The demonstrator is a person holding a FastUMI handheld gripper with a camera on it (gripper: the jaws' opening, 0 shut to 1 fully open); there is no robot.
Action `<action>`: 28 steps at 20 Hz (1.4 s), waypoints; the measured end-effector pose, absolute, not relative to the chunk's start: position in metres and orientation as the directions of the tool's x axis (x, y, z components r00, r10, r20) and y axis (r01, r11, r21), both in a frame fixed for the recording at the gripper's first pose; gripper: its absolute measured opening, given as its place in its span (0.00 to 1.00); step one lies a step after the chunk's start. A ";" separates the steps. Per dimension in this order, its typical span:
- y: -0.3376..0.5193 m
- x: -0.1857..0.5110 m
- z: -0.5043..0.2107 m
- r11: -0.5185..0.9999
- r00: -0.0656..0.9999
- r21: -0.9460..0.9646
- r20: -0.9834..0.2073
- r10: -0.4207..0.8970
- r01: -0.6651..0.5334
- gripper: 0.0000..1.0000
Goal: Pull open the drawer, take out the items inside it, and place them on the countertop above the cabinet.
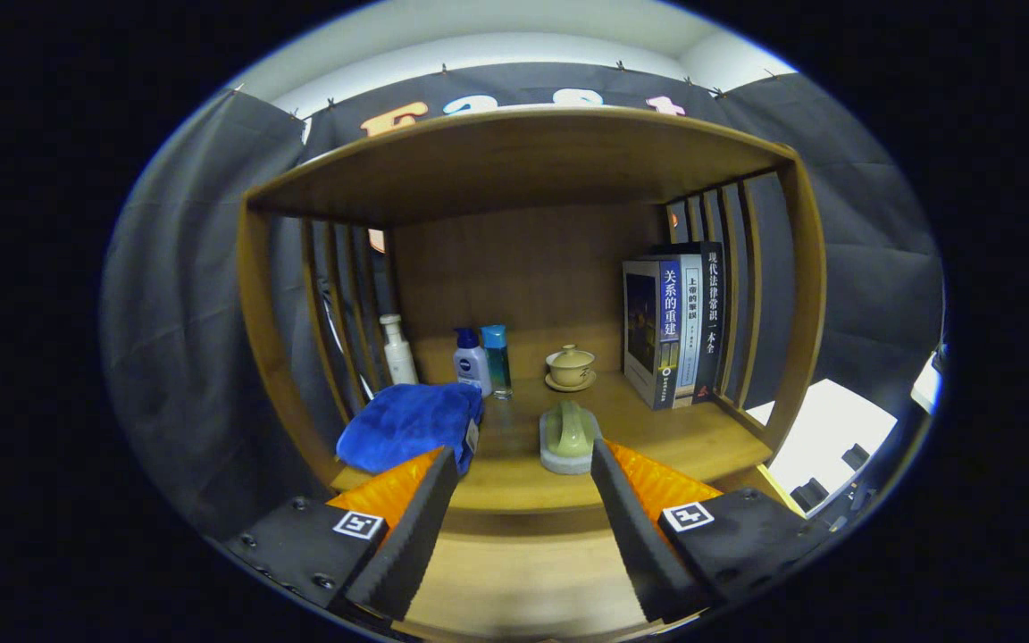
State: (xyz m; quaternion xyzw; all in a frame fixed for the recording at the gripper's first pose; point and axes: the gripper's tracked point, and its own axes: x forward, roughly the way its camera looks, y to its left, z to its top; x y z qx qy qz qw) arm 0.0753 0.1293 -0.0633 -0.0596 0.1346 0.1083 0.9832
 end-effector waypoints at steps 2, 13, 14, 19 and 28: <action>0.127 0.052 -0.068 0.966 0.945 -0.093 -0.247 0.213 -0.242 0.98; 0.084 -0.058 -0.131 0.972 0.953 -0.053 -0.215 0.214 -0.230 0.99; 0.083 -0.067 -0.138 0.971 0.953 -0.060 -0.217 0.214 -0.232 0.99; 0.073 -0.106 -0.172 0.969 0.950 -0.090 -0.240 0.202 -0.229 0.99; 0.057 -0.106 -0.211 0.969 0.943 -0.132 -0.287 0.166 -0.211 0.99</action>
